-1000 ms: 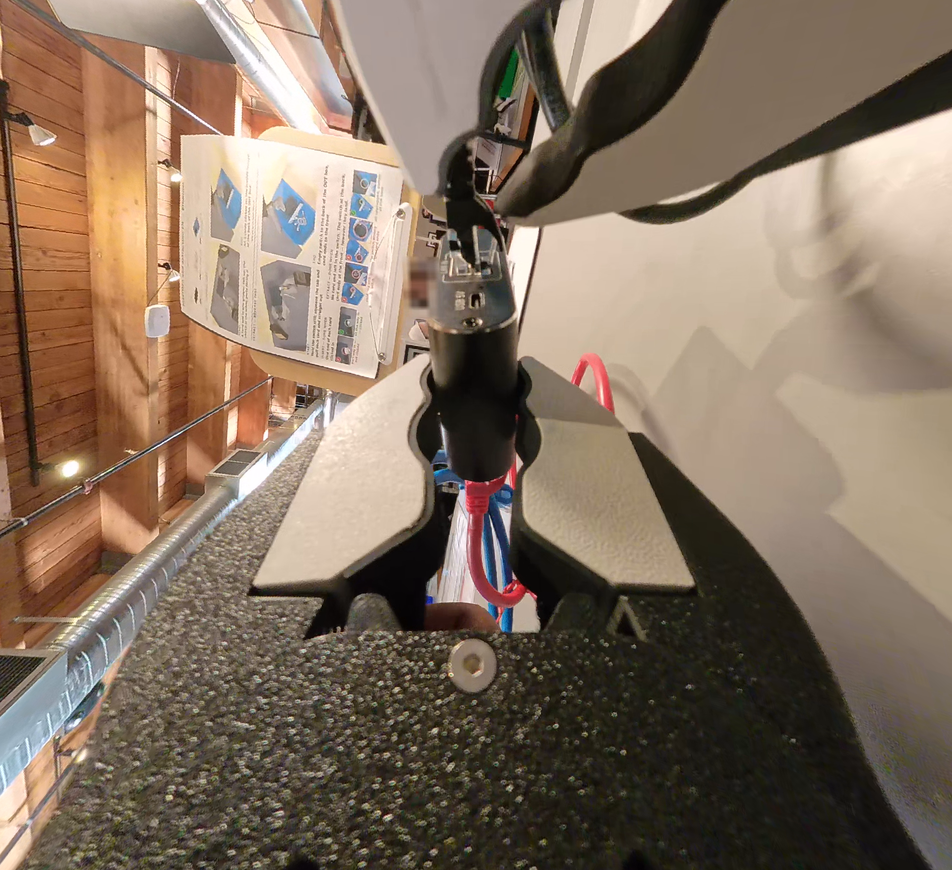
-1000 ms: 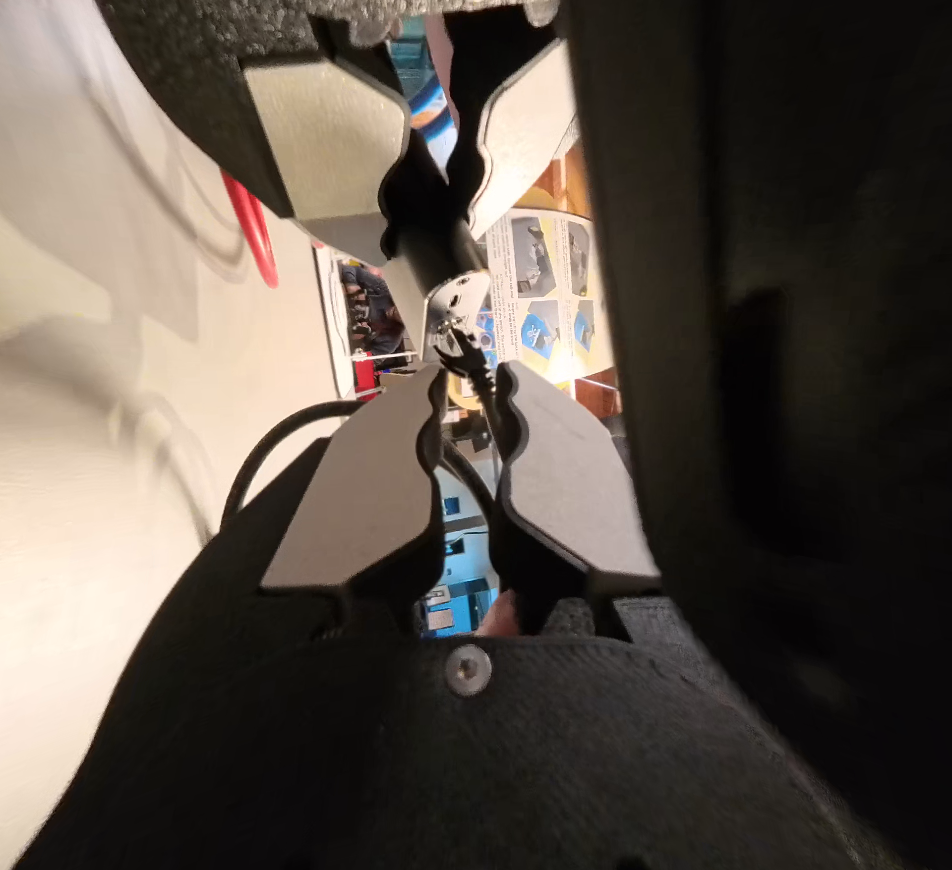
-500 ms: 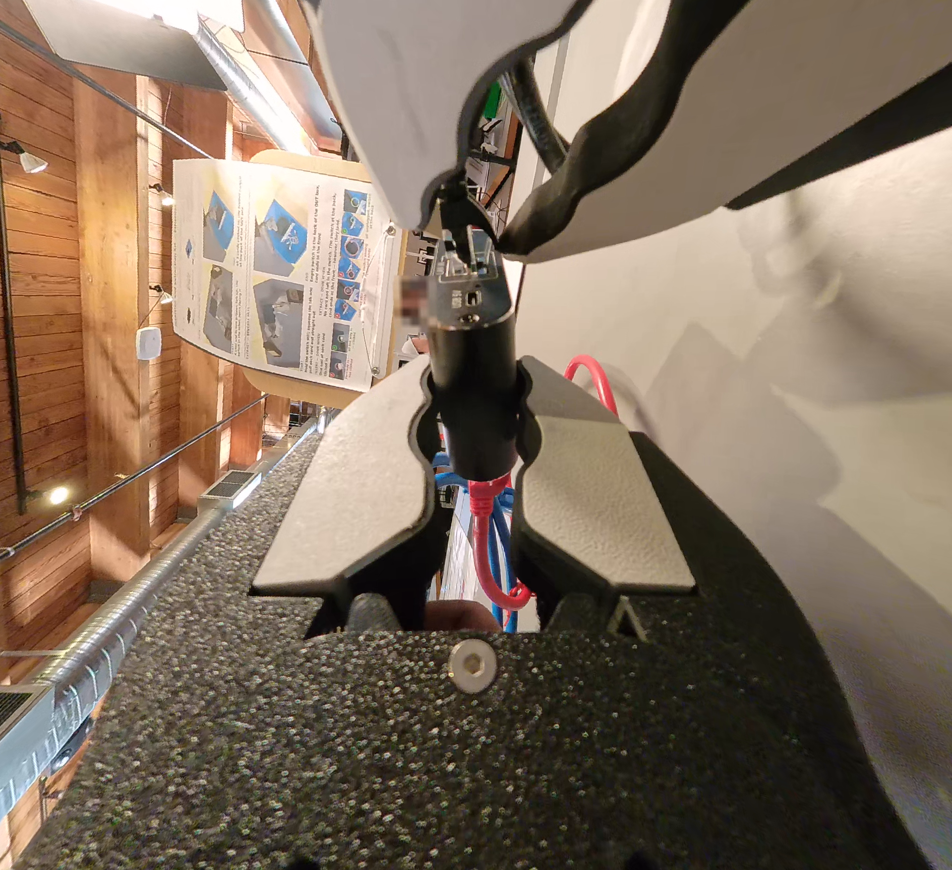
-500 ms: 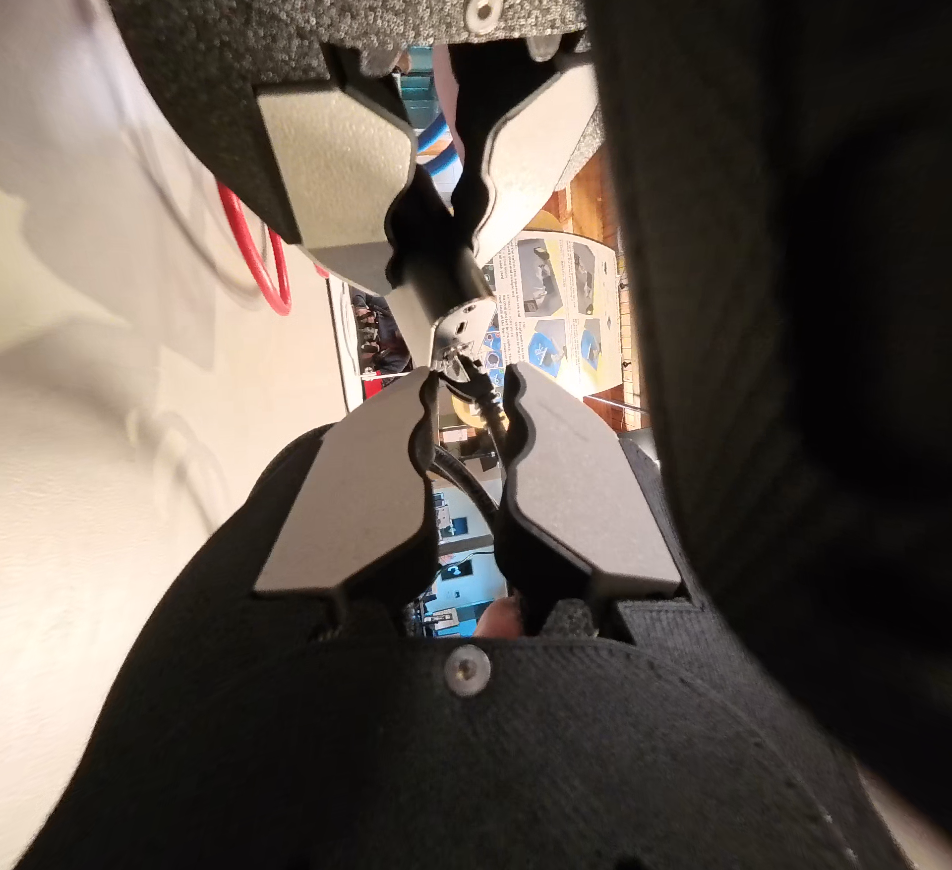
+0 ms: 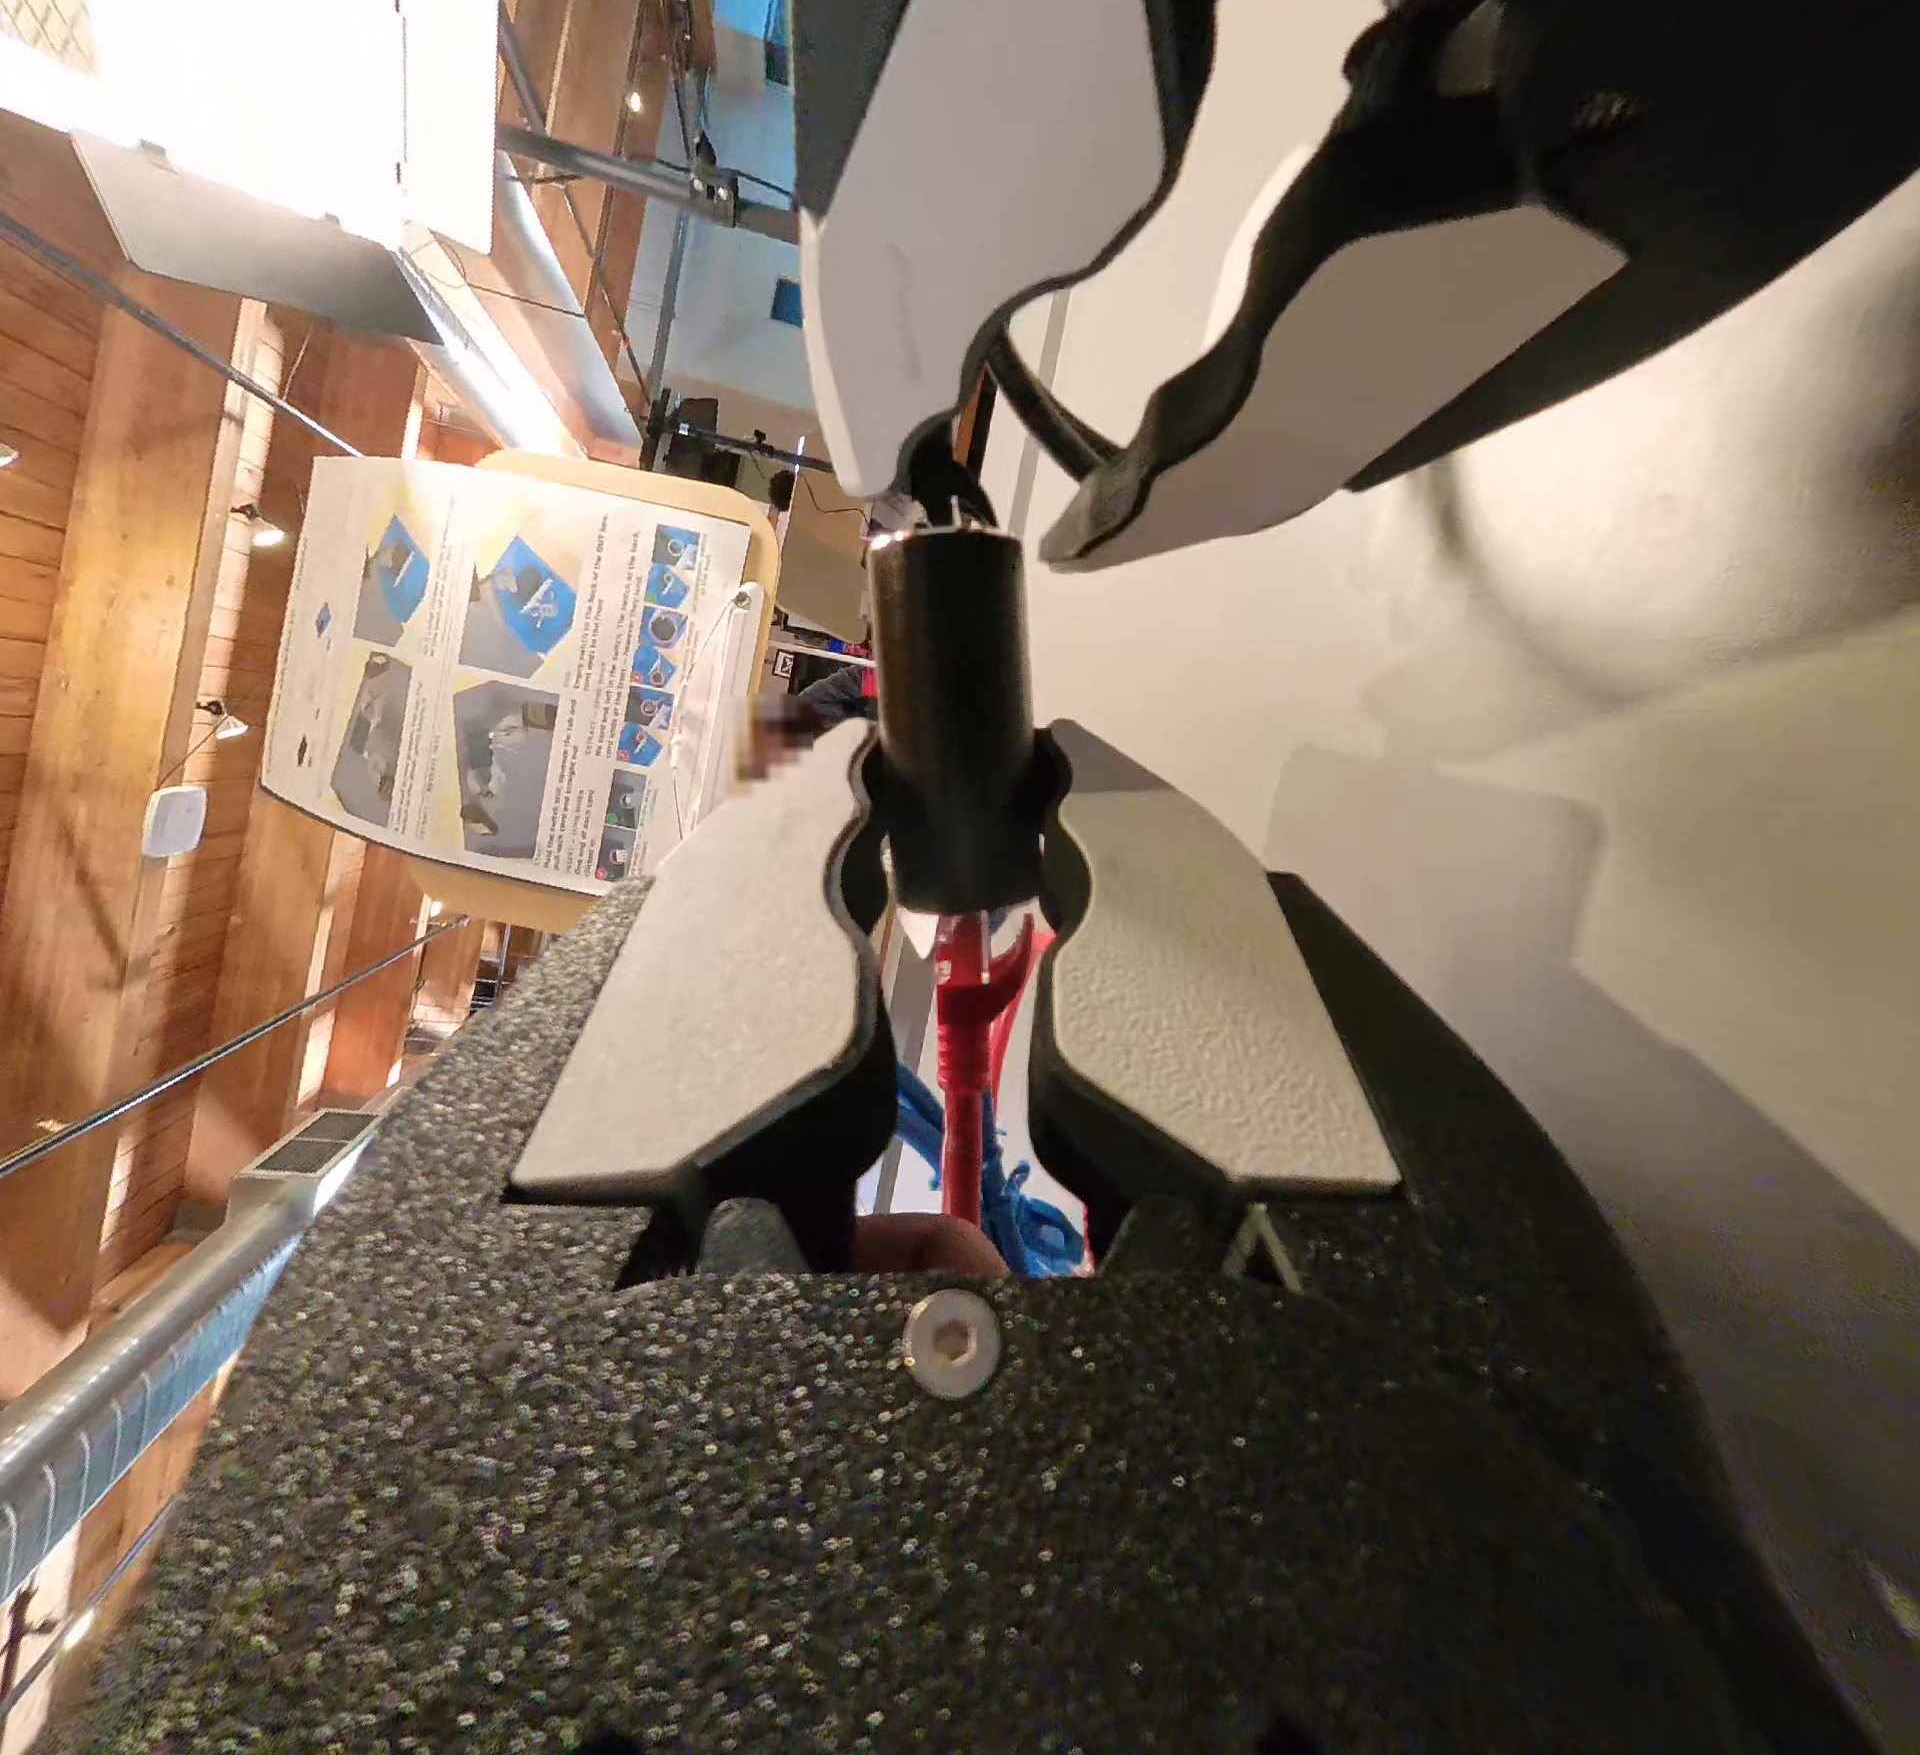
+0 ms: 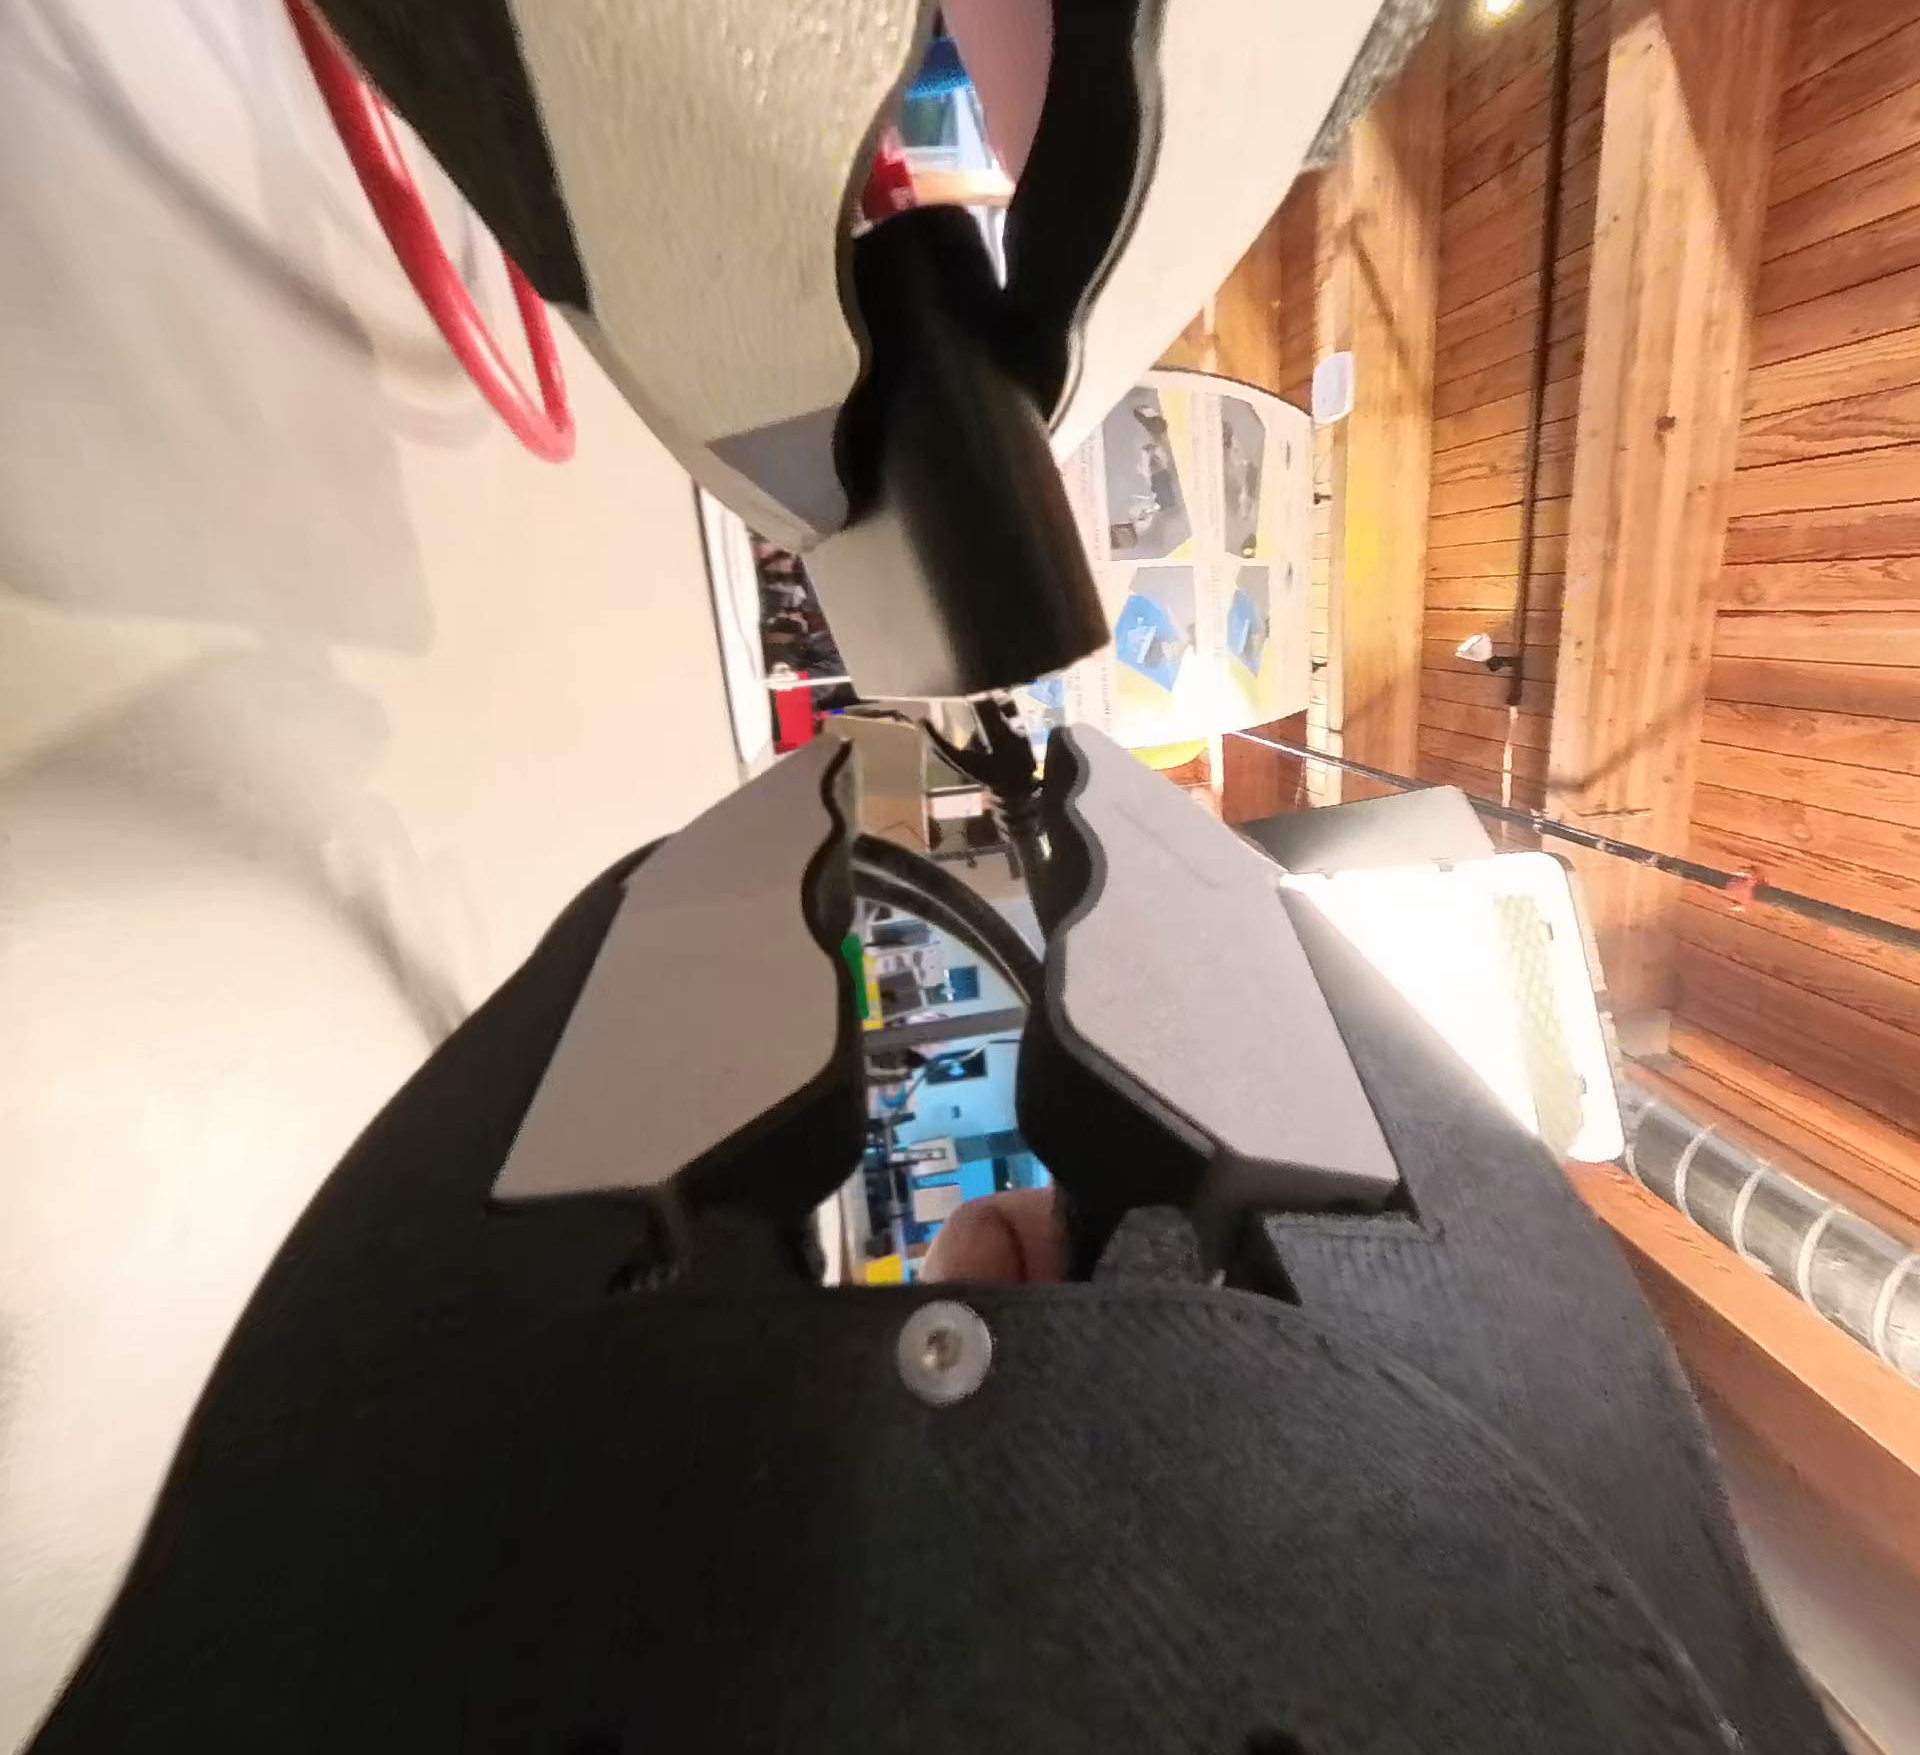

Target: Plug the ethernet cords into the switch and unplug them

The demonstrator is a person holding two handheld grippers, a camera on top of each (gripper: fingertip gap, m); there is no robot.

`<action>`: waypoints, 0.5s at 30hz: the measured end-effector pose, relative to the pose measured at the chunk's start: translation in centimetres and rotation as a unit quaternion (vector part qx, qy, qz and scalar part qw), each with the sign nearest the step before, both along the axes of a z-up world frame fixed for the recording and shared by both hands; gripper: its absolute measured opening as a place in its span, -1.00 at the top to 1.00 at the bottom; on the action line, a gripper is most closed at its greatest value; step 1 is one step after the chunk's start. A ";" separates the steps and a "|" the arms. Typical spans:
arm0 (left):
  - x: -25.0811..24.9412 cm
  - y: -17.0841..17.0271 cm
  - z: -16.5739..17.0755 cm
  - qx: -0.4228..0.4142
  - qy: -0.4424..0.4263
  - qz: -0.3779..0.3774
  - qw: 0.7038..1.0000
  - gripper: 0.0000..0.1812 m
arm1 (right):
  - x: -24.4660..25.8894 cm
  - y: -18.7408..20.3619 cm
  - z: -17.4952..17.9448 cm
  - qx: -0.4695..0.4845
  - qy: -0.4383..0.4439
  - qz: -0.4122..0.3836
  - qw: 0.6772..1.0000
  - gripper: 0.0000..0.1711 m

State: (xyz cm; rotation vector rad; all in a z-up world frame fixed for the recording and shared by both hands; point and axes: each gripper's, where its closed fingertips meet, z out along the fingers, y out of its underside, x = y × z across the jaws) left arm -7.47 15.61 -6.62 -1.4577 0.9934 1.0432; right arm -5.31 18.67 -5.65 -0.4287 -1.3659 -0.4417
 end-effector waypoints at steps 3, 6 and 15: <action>-0.1 -0.2 0.0 -0.001 -0.003 -0.007 1.000 0.72 | -0.2 -0.3 -0.5 -0.023 -0.010 0.019 1.000 0.49; 0.0 -0.4 0.0 -0.003 -0.002 -0.018 1.000 0.72 | -0.2 -0.7 -0.6 -0.045 -0.007 0.035 0.998 0.49; 0.8 -0.9 -0.7 -0.020 0.005 -0.055 0.998 0.71 | -0.2 -0.7 -0.6 -0.054 -0.007 0.027 0.998 0.62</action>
